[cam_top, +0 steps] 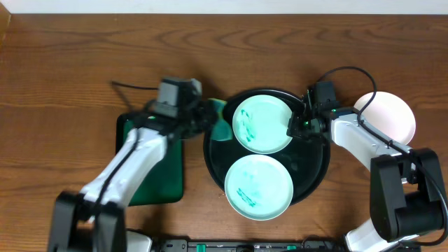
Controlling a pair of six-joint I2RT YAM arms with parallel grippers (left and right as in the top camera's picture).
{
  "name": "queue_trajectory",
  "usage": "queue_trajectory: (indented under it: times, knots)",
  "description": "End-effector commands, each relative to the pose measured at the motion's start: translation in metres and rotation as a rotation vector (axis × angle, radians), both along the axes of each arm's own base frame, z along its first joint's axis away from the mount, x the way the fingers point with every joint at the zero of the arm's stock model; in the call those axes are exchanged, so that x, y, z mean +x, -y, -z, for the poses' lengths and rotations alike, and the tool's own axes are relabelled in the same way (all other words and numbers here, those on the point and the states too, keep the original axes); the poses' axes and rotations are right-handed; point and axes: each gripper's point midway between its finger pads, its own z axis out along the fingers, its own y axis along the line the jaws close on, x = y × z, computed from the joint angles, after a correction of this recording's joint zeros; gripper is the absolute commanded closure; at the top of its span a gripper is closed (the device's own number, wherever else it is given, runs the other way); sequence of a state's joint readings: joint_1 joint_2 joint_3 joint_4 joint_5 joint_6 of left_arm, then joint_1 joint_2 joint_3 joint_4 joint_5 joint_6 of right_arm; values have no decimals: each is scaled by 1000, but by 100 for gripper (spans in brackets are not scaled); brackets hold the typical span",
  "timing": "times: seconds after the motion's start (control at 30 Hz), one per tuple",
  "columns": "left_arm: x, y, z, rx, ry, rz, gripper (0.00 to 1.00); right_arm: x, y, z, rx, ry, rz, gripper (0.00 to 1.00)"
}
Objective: Clean dirty plates on tray and stack at the side
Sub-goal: 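Bring the sponge with the left gripper onto the held plate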
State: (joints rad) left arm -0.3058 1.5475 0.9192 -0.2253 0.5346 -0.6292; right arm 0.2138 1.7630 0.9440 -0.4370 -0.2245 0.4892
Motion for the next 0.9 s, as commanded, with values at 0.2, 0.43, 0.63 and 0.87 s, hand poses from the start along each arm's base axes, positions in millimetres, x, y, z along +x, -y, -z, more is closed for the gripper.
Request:
queue_trajectory:
  times: [0.2,0.43,0.63,0.87]
  knots:
    - [19,87,-2,-146,-75,109,93,-9,-8,4,3,-31,-51,99]
    - [24,116,17,-113,-116,133,93,-12,-7,4,0,-43,-55,99]
    - [23,109,61,11,-208,86,93,-16,-6,5,-3,-59,-55,99]
    - [18,56,101,335,-248,7,93,-19,-5,6,-6,-71,-55,99]
